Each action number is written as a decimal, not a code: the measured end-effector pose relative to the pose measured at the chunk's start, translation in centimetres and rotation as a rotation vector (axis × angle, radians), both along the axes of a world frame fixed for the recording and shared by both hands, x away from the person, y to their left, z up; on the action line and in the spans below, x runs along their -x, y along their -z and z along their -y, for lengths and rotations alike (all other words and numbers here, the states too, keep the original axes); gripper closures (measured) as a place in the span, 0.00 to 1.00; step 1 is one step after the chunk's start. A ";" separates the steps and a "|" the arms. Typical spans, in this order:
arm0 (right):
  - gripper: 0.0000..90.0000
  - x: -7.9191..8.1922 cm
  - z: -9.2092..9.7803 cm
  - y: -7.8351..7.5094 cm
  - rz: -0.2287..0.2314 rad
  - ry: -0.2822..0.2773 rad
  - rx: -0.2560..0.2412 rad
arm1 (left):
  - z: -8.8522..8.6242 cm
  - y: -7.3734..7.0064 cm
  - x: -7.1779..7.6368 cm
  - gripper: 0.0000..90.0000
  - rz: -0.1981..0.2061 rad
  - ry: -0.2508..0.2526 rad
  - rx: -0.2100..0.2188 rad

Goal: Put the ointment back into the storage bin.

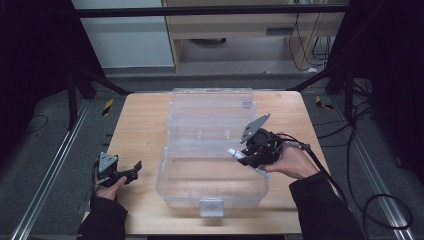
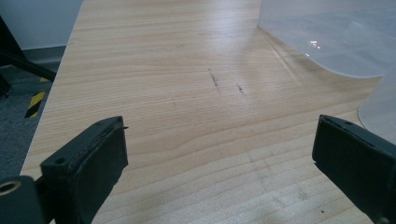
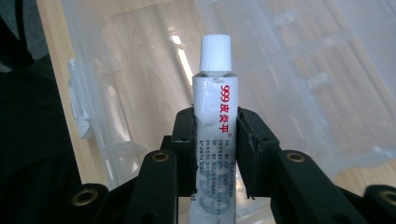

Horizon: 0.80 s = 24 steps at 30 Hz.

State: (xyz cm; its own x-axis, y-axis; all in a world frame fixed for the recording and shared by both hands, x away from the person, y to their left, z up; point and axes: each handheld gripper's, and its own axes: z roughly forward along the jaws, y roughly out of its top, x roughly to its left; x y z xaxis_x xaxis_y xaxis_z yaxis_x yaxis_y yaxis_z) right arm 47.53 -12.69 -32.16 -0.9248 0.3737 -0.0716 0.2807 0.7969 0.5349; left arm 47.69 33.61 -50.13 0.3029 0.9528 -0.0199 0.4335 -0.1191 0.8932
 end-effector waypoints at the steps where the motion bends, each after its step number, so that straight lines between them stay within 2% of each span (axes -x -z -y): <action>1: 0.78 0.0 0.0 0.0 0.000 0.000 0.000 | 0.0 0.0 0.0 0.03 0.000 0.000 0.000; 2: 0.78 -0.1 -0.6 0.3 0.000 -0.012 0.016 | 0.0 0.0 0.0 0.03 0.000 0.000 0.000; 9: 0.78 -0.3 -2.0 1.4 -0.022 -0.058 0.040 | 0.0 0.0 0.0 0.03 0.000 0.001 -0.001; 11: 0.77 -0.3 -2.6 2.0 -0.030 -0.089 0.068 | 0.0 0.0 0.0 0.03 0.001 0.001 -0.001; 24: 0.78 -0.6 -4.3 4.8 -0.076 -0.179 0.159 | 0.0 0.0 0.0 0.03 0.001 0.002 0.004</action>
